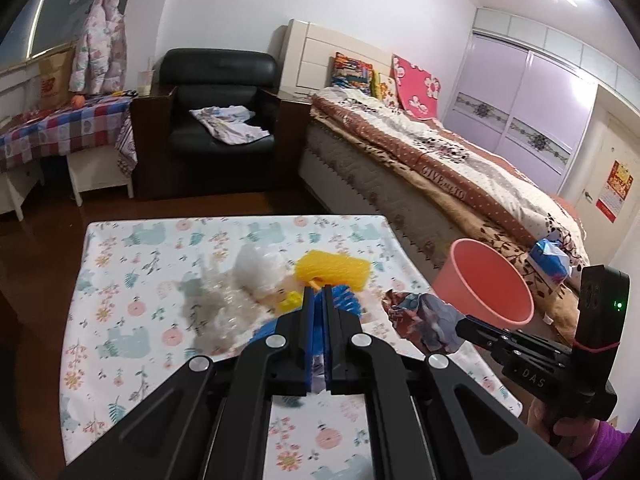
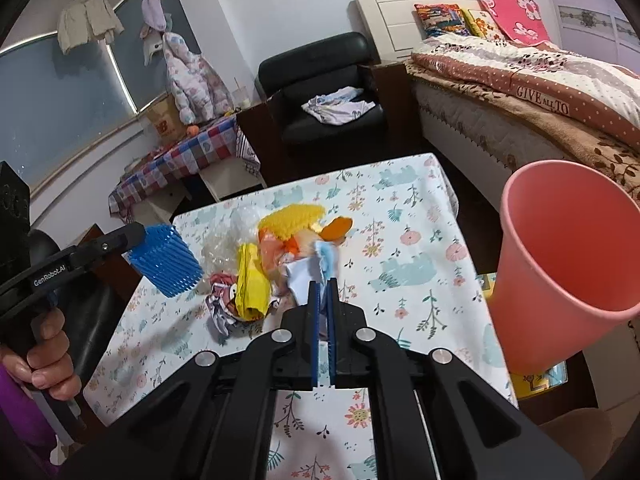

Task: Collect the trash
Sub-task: 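Carry the blue net and paper wrapper over the pink bucket with both grippers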

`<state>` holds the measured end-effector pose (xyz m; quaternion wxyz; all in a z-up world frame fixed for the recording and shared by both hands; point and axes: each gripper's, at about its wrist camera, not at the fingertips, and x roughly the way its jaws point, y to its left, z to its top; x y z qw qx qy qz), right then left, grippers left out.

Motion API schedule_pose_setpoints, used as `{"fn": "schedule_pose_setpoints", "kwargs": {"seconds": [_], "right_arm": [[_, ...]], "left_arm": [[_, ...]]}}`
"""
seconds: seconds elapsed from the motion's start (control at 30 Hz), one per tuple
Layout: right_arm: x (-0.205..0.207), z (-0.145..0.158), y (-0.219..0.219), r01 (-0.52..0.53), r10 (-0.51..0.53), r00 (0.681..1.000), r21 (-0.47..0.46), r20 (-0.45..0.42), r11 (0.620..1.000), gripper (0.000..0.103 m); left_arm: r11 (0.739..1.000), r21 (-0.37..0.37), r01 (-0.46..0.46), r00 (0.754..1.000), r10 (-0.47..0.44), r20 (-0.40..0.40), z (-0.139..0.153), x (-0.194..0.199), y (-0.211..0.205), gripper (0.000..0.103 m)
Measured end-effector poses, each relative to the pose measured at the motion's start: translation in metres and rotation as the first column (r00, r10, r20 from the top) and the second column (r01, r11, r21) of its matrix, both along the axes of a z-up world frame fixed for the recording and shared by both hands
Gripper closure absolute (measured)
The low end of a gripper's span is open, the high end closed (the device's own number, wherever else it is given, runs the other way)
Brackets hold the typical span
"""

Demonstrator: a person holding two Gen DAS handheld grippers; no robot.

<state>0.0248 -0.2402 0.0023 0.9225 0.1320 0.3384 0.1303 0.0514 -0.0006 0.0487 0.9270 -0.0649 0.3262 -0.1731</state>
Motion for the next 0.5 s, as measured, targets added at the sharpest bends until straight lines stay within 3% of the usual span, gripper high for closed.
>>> {"fn": "schedule_pose_setpoints", "kwargs": {"seconds": [0.5], "right_arm": [[-0.006, 0.011, -0.055, 0.152, -0.153, 0.987, 0.036, 0.048, 0.988, 0.099]], "left_arm": [[0.987, -0.002, 0.16, 0.986, -0.16, 0.048, 0.018, 0.014, -0.079, 0.1]]}}
